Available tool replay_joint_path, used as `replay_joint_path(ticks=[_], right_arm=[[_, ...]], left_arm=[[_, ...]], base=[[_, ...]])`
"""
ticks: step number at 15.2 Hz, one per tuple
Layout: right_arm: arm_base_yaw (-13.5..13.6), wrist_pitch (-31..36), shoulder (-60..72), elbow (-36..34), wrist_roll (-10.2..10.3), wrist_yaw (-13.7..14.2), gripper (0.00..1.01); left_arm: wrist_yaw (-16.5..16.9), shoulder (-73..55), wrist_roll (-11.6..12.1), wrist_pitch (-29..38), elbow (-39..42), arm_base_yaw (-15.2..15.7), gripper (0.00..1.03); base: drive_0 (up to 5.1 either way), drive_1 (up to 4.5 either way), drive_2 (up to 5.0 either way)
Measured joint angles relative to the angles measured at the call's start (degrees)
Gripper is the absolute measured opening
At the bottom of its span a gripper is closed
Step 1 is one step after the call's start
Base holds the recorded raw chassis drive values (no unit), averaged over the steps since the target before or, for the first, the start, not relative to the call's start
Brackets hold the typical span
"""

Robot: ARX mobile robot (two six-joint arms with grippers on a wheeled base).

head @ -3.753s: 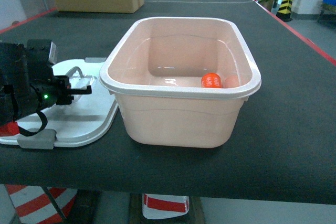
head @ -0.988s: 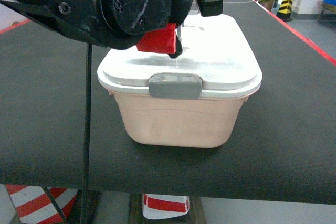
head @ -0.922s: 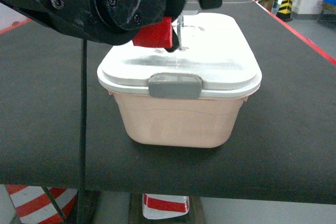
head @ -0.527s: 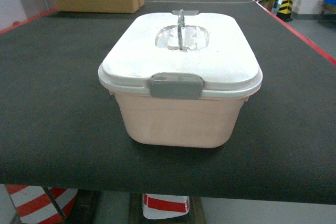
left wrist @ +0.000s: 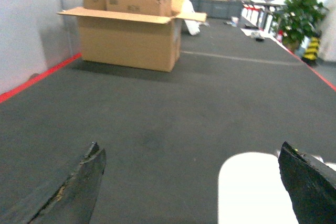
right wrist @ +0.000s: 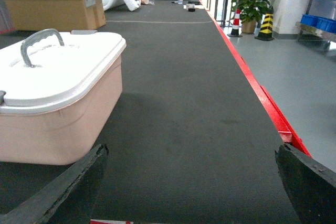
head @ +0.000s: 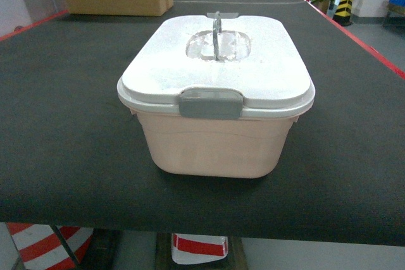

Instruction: Pick capacitor and pack into box

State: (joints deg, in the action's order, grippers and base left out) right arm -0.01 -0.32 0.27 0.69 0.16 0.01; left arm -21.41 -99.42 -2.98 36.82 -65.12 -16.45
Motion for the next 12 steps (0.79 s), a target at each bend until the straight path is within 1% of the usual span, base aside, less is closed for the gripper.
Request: replay_joint_path(ticks=[1, 2, 5, 8, 10, 12], right_arm=[[0.0, 0.02, 0.0, 0.0, -0.02, -0.02, 0.98], [-0.02, 0.0, 0.0, 0.0, -0.02, 0.0, 0.98], [0.0, 0.04, 0.0, 0.0, -0.02, 0.0, 0.98], [0.0, 0.02, 0.0, 0.0, -0.02, 0.0, 0.98], [0.0, 0.02, 0.0, 0.0, -0.02, 0.0, 0.98], [0.0, 0.02, 0.0, 0.0, -0.02, -0.02, 0.98]], left_arm=[[4.85, 2.4, 1.11, -0.63, 3.02, 0.61, 0.86], [7.54, 6.03, 1.81, 1.49, 9.18, 1.55, 0.75], [9.66, 14.69, 1.95, 7.69, 22.47, 5.86, 0.49], [12.26, 20.52, 1.97, 10.91, 33.64, 7.52, 0.22], [14.03, 24.61, 1.97, 12.39, 40.02, 8.63, 0.02], [14.93, 29.77, 2.03, 13.33, 45.51, 10.62, 0.02]], base=[[0.0, 0.0, 0.0], [0.0, 0.0, 0.0], [0.0, 0.0, 0.0], [0.0, 0.0, 0.0], [0.0, 0.0, 0.0], [0.0, 0.0, 0.0]])
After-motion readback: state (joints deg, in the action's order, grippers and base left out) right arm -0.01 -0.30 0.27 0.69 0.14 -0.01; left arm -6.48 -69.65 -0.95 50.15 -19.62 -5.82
